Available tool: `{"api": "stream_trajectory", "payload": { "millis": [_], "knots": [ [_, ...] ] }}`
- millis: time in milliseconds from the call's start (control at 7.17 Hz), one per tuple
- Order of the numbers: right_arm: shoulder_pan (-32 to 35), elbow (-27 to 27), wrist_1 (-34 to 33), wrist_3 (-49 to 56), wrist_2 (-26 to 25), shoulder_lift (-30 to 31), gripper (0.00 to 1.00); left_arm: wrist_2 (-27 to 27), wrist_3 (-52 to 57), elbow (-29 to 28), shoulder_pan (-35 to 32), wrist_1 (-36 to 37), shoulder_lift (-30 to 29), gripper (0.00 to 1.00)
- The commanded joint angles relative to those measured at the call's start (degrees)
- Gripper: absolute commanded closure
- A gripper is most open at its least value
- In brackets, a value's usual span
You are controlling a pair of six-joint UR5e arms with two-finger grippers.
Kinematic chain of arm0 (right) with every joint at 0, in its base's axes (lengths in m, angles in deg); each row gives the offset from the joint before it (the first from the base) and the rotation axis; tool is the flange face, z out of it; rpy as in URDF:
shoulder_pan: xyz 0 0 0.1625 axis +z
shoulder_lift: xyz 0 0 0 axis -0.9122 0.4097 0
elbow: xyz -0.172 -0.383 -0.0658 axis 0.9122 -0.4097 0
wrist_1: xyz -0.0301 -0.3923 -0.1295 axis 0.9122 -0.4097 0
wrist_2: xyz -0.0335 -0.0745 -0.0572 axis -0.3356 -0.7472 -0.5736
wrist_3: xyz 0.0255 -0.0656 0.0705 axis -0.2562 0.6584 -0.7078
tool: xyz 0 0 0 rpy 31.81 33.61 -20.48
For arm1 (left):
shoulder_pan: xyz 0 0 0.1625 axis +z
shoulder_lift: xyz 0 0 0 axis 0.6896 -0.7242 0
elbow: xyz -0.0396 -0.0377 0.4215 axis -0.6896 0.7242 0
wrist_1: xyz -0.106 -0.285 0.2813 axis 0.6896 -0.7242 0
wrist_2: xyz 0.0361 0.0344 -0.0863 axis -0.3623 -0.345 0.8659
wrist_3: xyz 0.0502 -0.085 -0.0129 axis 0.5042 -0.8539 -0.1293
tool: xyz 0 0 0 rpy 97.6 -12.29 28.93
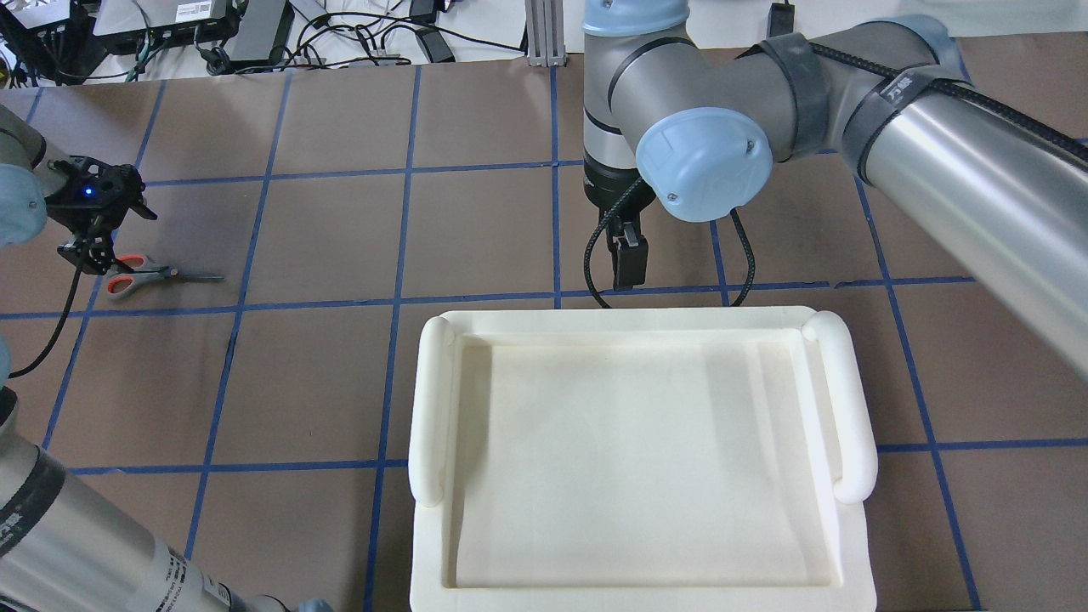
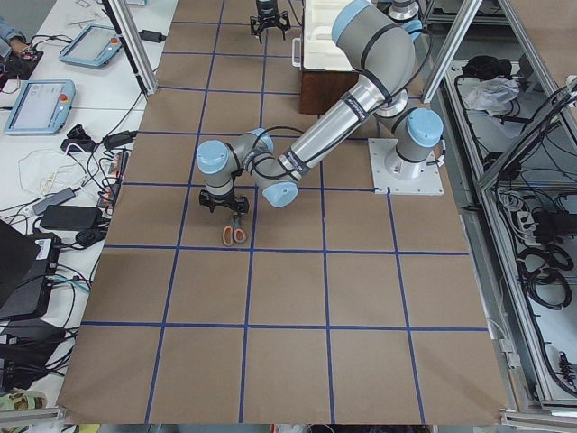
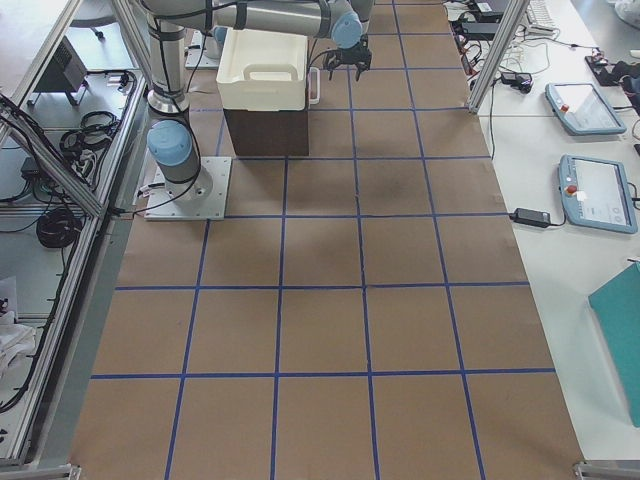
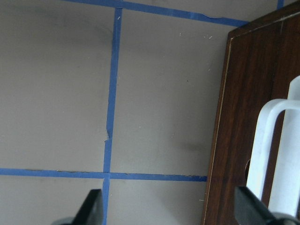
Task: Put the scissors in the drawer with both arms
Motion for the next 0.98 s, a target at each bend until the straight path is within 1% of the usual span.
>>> {"api": "stream_trajectory", "payload": {
  "millis": [0, 140, 279, 558, 698, 837],
  "knots": [
    [0.16, 0.00, 2.63, -2.61, 0.62, -0.96, 0.00, -0.28, -0.73, -0.03, 0.03, 0.12, -1.25, 0.00],
    [0.16, 0.00, 3.17, -4.79, 1.40, -1.48, 0.00, -1.67, -1.43, 0.06, 0.03, 0.12, -1.17, 0.01],
    [0.08, 0.00, 3.35, -5.95, 2.02, -2.19, 0.00, -1.60, -0.92, 0.23, 0.03, 0.12, -1.43, 0.02],
    [0.08, 0.00, 5.89, -6.49, 1.94, -2.28, 0.00, -1.77, -0.65, 0.67, 0.03, 0.21, -1.69, 0.02],
    [0.07, 0.00, 6.94, -6.83, 1.85, -2.45, 0.00, -1.95, 1.87, 0.85, 0.03, 2.21, -1.87, 0.02],
    [0.07, 0.00, 6.95, -6.92, 1.94, -2.63, 0.00, -1.95, 2.07, 1.02, 0.03, 2.67, -1.87, 0.01]
  ]
}}
